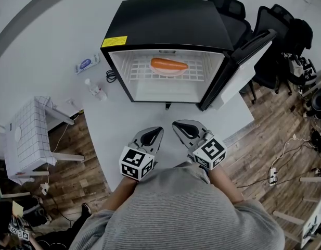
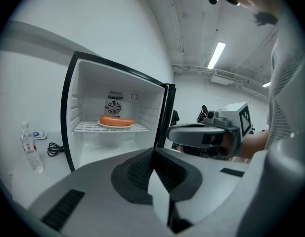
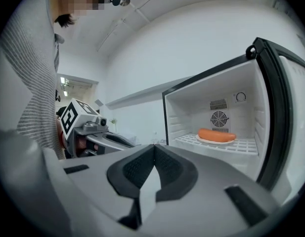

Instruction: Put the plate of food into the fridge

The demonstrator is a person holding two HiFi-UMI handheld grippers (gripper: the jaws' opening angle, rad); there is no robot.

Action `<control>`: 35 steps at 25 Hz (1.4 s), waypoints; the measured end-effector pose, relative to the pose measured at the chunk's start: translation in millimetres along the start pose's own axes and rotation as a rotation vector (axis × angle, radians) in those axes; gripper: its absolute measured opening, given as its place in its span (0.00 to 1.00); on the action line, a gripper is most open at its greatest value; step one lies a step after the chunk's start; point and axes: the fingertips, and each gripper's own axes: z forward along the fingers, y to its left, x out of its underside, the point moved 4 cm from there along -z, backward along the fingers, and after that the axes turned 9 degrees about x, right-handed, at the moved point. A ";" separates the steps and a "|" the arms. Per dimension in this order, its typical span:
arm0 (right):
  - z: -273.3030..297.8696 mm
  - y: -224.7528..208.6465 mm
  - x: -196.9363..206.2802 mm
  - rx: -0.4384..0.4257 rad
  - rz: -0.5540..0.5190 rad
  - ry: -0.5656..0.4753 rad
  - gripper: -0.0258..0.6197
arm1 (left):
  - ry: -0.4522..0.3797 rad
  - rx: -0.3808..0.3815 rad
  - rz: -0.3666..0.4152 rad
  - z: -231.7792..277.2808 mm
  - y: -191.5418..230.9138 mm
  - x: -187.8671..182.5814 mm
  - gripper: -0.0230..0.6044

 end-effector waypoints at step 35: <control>-35.3 23.2 -4.1 0.014 0.084 -0.078 0.06 | -0.005 0.100 0.073 -2.3 -35.5 5.3 0.05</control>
